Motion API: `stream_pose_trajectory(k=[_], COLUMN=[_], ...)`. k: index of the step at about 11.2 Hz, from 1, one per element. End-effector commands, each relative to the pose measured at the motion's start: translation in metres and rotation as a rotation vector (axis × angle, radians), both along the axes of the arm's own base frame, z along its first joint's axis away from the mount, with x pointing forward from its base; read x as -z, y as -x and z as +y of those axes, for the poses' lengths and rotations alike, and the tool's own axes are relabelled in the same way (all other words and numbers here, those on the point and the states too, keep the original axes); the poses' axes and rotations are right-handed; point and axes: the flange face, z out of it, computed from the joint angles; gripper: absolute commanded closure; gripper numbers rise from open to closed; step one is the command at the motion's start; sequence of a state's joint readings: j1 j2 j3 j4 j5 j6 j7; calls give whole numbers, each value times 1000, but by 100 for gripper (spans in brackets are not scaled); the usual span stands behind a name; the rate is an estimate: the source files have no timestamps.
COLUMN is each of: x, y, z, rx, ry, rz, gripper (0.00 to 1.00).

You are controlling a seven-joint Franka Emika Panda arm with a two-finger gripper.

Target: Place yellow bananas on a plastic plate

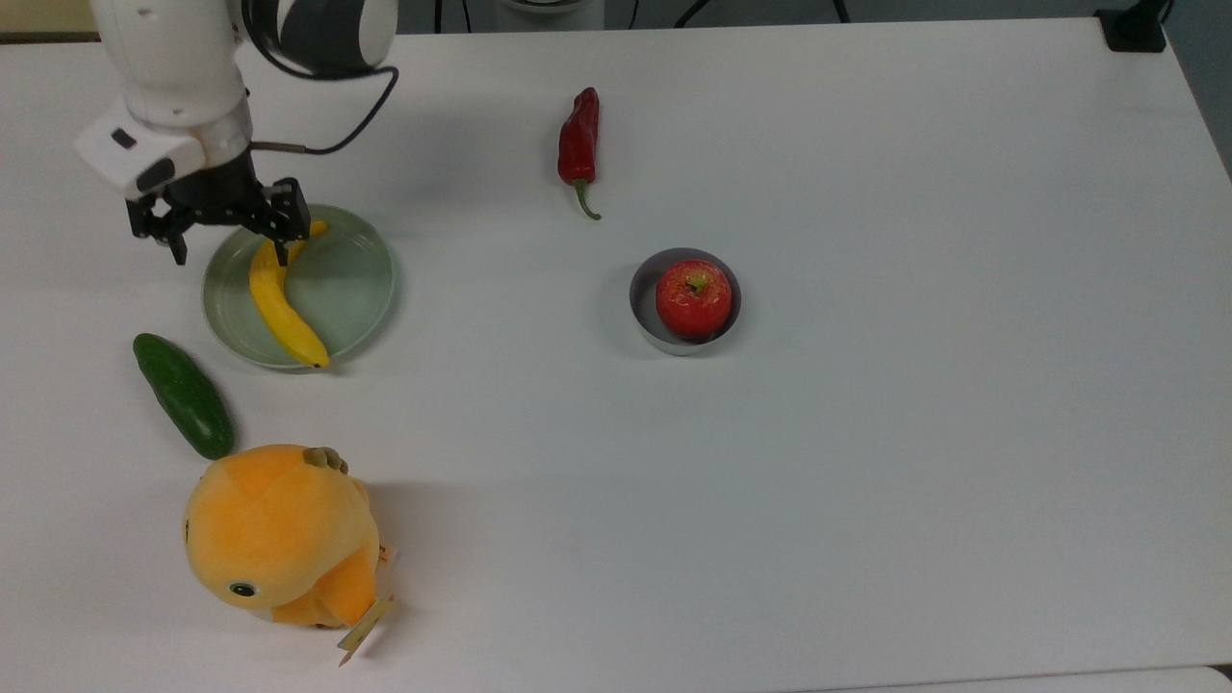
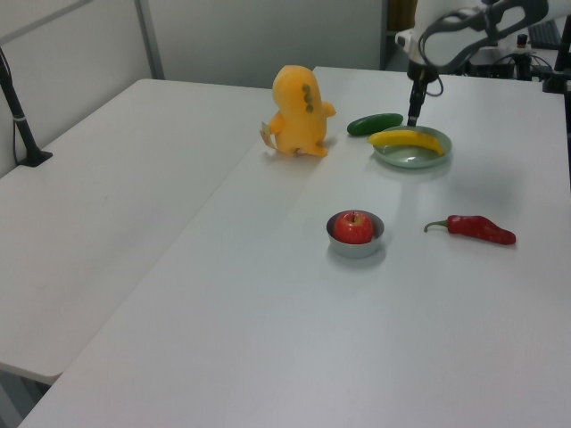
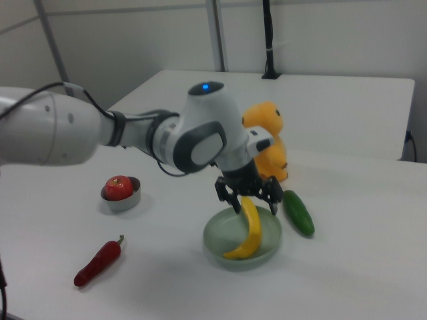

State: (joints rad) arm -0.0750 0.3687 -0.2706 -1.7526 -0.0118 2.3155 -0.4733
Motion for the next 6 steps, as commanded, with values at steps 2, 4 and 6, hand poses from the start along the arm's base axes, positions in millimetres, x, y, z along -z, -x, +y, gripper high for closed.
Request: stream_pose_trajectory(k=[2,4,6], x=[-115,-168,-210], y=[33,39,46], z=[23,34,63], rx=[172,291,344], ry=[-79,-144,-284], rz=[-25,-15,0], gripper=[0,0,0])
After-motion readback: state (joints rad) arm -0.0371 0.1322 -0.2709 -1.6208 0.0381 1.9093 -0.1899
